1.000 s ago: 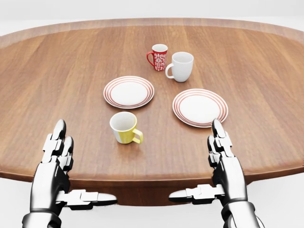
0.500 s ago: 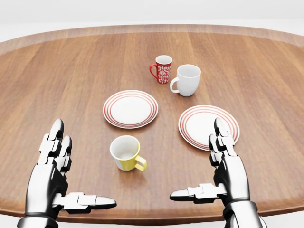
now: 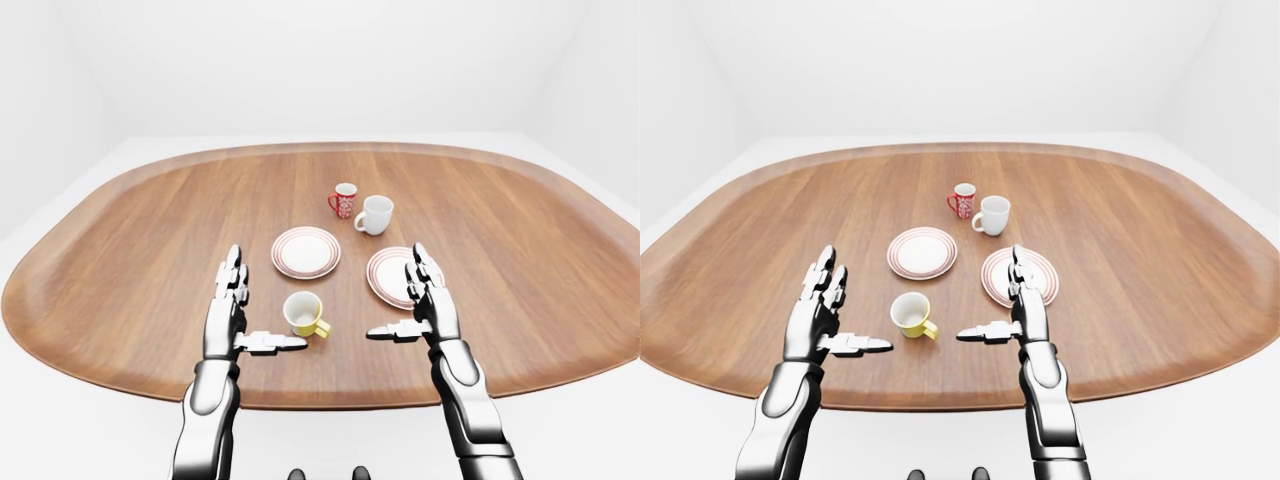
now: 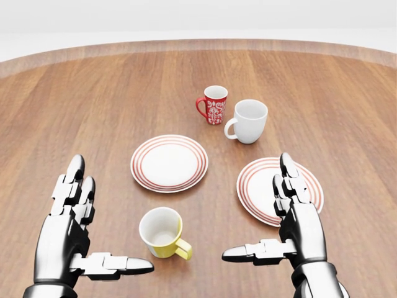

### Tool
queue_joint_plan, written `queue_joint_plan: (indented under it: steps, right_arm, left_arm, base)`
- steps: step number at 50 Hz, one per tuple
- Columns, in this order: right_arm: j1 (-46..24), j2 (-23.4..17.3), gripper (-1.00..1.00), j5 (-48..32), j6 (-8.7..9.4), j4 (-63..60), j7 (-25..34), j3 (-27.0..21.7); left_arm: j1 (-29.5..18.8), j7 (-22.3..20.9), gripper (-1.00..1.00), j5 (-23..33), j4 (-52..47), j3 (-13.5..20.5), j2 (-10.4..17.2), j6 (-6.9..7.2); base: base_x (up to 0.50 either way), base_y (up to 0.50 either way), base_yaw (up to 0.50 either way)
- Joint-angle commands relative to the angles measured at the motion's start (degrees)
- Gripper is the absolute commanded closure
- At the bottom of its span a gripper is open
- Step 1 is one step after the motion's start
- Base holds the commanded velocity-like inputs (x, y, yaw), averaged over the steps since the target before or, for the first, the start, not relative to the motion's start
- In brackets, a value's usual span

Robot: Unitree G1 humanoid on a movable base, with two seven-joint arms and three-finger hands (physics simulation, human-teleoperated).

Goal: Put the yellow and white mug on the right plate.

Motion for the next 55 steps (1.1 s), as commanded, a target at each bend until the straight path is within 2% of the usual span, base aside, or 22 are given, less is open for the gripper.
queue_joint_plan:
  steps: [1,10,20,28,29,32,40,43,51,52,55]
  right_arm:
    - [-0.06,-0.09,-1.00,-0.12,-0.42,0.21,0.18,-0.03]
    - [-0.40,-0.01,-1.00,-0.16,-0.42,0.80,-0.02,-0.08]
    - [-0.14,-0.16,-1.00,0.21,-0.01,0.05,0.04,-0.33]
    - [0.00,-0.08,-1.00,-0.14,-0.29,-0.10,0.00,-0.15]
    - [-0.11,-0.01,-1.00,-0.24,0.70,-0.14,-0.39,-0.17]
    - [-0.35,0.03,-1.00,-0.76,-0.17,0.70,-0.52,0.08]
    - [-1.04,0.11,-1.00,-1.27,-0.59,1.62,-0.57,0.50]
    - [-1.10,0.12,-1.00,-1.00,-0.05,1.25,-0.50,0.49]
    - [-1.83,0.00,-1.00,-1.07,-0.38,2.95,-0.88,0.09]
    - [-1.71,-0.05,-1.00,-1.08,-0.89,2.84,-0.69,0.19]
    - [-1.82,-0.10,-1.00,-1.11,-0.45,2.59,-0.84,0.13]
  left_arm:
    - [0.43,0.11,-1.00,0.16,-1.02,-0.52,-0.06,0.00]
    - [0.29,0.03,-1.00,0.17,-0.64,-0.53,-0.04,0.00]
    - [0.61,0.16,-1.00,0.62,-1.34,-1.07,-0.11,0.00]
    - [1.13,0.13,-1.00,0.74,-2.27,-1.32,-0.08,0.00]
    - [1.13,0.07,-1.00,0.69,-2.41,-1.30,-0.06,0.00]
    - [1.42,0.02,-1.00,0.64,-3.25,-1.21,-0.02,0.00]
    - [1.92,0.03,-1.00,0.66,-4.59,-1.20,-0.07,0.00]
    - [1.91,0.08,-1.00,0.68,-4.56,-1.21,-0.08,0.00]
    - [2.26,0.06,-1.00,0.66,-5.33,-1.16,-0.05,0.00]
    - [2.27,0.04,-1.00,0.59,-5.37,-1.10,-0.05,0.00]
    - [2.44,0.01,-1.00,0.57,-5.78,-1.06,-0.04,0.00]
  base:
    - [0.50,0.00,0.00]
    - [0.46,0.00,0.00]
    - [0.05,0.00,0.00]
    - [0.47,0.00,0.00]
    - [0.48,0.00,0.00]
    - [0.10,0.00,0.00]
    - [0.00,0.00,0.00]
    - [0.00,0.00,0.00]
    - [0.41,0.00,0.00]
    - [0.00,0.00,0.00]
    - [0.00,0.00,0.00]
